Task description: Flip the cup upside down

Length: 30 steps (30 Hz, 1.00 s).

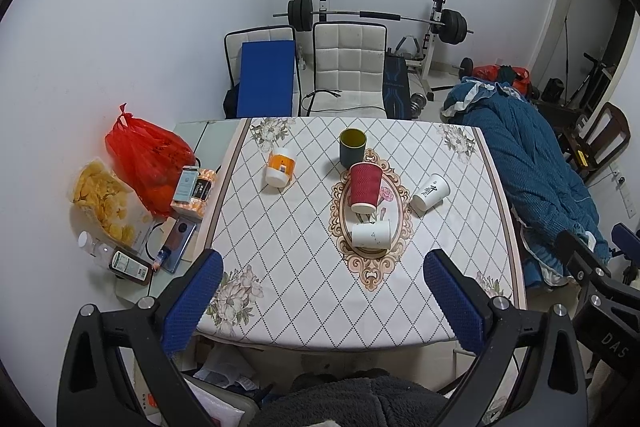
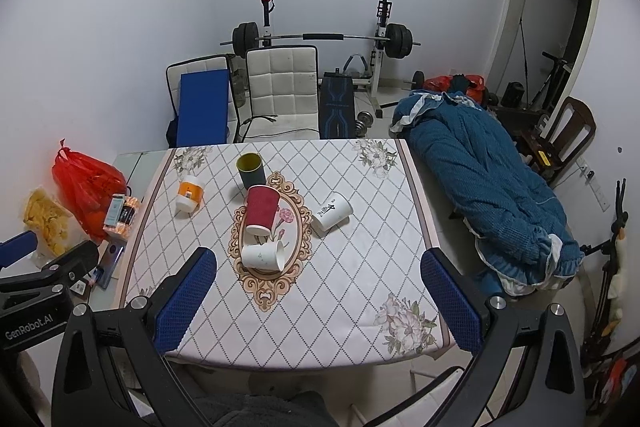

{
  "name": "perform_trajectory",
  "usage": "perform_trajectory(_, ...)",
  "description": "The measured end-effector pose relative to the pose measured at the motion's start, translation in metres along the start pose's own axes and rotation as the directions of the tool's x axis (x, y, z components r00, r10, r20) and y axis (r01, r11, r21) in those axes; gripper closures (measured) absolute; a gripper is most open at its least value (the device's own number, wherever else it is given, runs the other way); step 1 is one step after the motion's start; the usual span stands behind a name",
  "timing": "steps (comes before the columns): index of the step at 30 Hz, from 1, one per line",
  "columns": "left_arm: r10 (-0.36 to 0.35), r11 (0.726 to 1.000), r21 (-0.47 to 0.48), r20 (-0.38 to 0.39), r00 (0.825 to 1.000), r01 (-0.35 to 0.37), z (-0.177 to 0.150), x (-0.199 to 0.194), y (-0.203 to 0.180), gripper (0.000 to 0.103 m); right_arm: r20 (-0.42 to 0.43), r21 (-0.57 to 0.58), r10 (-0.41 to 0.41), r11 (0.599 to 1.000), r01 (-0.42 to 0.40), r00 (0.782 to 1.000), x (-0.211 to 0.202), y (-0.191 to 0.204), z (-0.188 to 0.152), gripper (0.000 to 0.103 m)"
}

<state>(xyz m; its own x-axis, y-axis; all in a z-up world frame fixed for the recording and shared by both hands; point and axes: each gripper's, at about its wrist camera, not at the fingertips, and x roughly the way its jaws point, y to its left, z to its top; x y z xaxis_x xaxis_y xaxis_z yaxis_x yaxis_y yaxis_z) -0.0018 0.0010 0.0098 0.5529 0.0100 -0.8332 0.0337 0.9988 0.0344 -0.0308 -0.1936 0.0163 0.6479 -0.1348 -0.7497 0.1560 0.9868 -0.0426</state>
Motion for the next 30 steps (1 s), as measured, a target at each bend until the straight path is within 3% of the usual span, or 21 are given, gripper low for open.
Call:
perform_trajectory(9, 0.016, 1.0, 0.006, -0.003, 1.0, -0.016, -0.004, -0.009, 0.004, 0.0, 0.007, -0.006, 0.008, 1.0, -0.008, 1.0, -0.008, 0.004, -0.008, 0.0)
perform_trajectory(22, -0.069, 0.995, -0.063, 0.104, 0.992, 0.076, -0.016, -0.013, 0.01, 0.0, 0.018, -0.013, 0.022, 1.0, -0.022, 1.0, -0.013, 0.007, -0.013, 0.0)
perform_trajectory(26, -0.059, 0.995, -0.08, 0.052, 0.997, 0.063, -0.017, 0.005, 0.007, 0.0, 0.002, -0.004, 0.028, 1.0, -0.028, 1.0, -0.004, 0.005, -0.015, 0.0)
perform_trajectory(27, -0.044, 0.996, -0.08, -0.047, 0.998, 0.04, -0.018, 0.02, 0.004, 0.0, -0.011, 0.001, 0.027, 1.0, -0.027, 1.0, 0.003, 0.004, -0.017, 0.0)
perform_trajectory(30, -0.032, 0.997, -0.07, -0.119, 0.992, 0.023, -0.023, 0.047, -0.002, 0.0, -0.057, -0.002, 0.015, 1.0, -0.015, 0.998, 0.03, -0.002, -0.023, 0.0)
